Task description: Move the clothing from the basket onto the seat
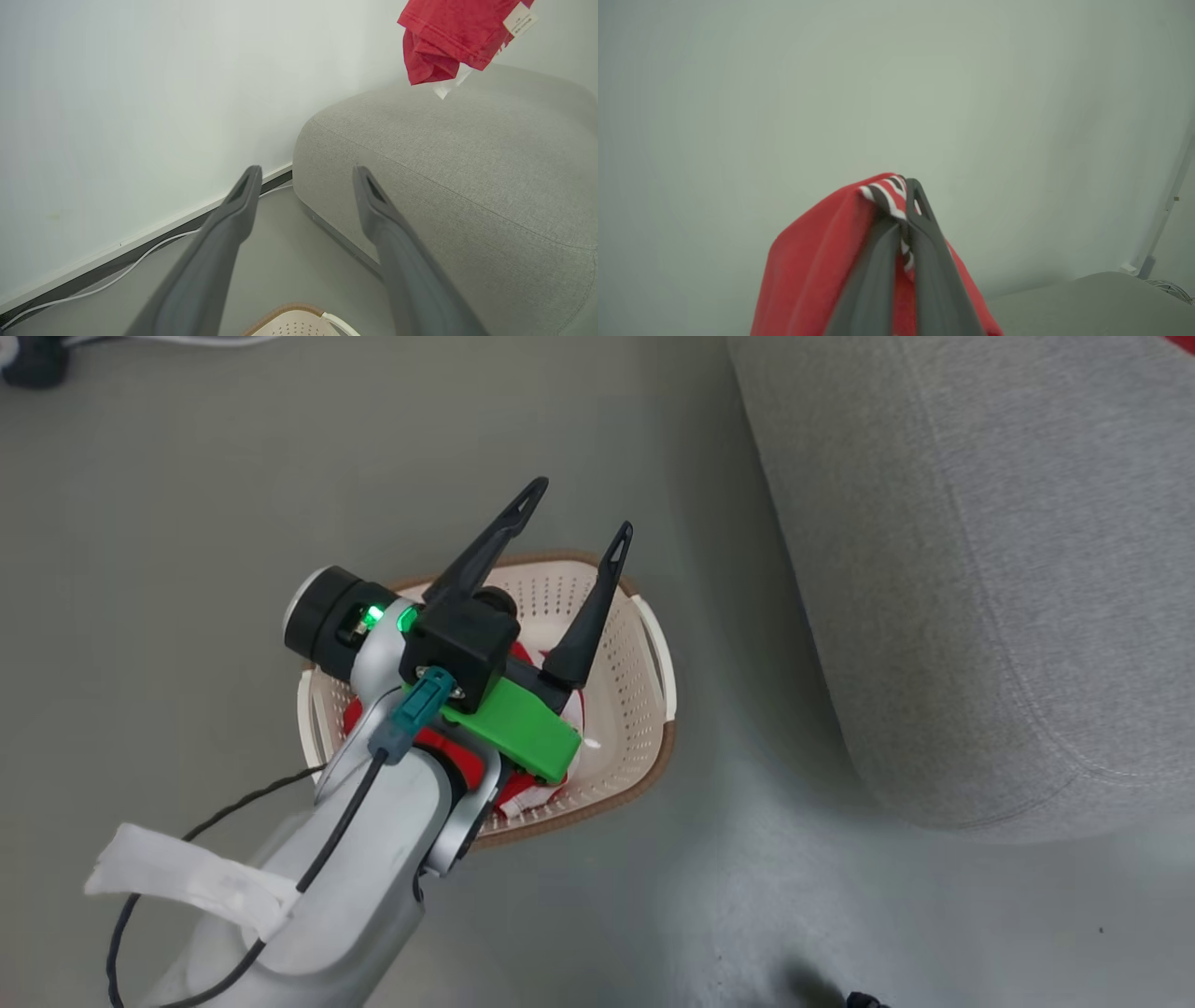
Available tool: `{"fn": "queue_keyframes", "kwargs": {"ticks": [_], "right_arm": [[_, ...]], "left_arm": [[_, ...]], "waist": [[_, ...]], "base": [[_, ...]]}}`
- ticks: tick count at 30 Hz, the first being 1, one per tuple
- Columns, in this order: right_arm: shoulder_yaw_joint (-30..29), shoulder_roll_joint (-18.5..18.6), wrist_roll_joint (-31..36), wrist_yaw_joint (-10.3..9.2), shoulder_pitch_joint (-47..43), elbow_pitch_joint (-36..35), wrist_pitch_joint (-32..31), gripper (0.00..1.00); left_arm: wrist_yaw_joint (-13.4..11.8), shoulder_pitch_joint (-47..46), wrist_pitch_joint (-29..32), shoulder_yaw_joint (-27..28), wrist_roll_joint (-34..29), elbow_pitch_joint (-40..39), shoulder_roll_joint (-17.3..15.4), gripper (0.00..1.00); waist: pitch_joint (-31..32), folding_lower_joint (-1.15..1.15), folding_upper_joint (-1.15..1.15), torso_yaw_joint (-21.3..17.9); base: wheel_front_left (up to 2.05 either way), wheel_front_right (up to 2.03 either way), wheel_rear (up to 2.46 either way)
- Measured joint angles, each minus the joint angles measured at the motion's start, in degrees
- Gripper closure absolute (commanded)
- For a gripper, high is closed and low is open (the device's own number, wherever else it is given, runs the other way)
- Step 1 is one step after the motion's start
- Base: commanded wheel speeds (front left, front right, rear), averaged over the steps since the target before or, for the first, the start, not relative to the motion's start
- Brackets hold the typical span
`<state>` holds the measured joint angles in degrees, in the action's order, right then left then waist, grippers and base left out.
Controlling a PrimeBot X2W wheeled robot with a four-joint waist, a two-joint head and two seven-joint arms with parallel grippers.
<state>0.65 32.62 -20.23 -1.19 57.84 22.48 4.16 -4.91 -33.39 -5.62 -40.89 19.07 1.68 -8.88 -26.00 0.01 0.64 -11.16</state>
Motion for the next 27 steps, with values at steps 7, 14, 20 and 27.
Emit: {"fn": "queue_keyframes", "kwargs": {"ticks": [7, 14, 20, 27], "right_arm": [[-2.52, 2.01, 0.02, -1.94, 1.72, 4.75, 0.35, 1.00], [-4.41, 1.79, -0.60, -2.98, 1.16, 11.00, 2.40, 1.00], [-4.69, -2.86, -1.76, -3.49, -4.58, 17.34, 4.98, 1.00], [-3.87, -6.73, -2.87, -3.18, -6.61, 21.12, 7.76, 1.00]], "left_arm": [[0.00, -0.74, 0.81, 0.08, -1.51, -0.99, -1.37, 0.00], [0.00, -1.05, 1.86, 0.02, -2.14, -1.98, -2.29, 0.00], [0.00, -1.23, 2.04, -0.10, -2.20, -2.25, -2.70, 0.00], [0.00, -1.25, 2.37, -0.24, -2.20, -2.24, -3.20, 0.00]], "waist": [[-4.97, 0.00, 0.00, 1.36], [-8.57, 0.00, 0.00, 1.25], [-10.53, 0.00, 0.00, 0.51], [-11.49, 0.00, 0.00, -0.53]], "base": [[0.00, 0.00, 0.00], [0.00, 0.00, 0.00], [0.00, 0.00, 0.00], [0.00, 0.00, 0.00]]}}
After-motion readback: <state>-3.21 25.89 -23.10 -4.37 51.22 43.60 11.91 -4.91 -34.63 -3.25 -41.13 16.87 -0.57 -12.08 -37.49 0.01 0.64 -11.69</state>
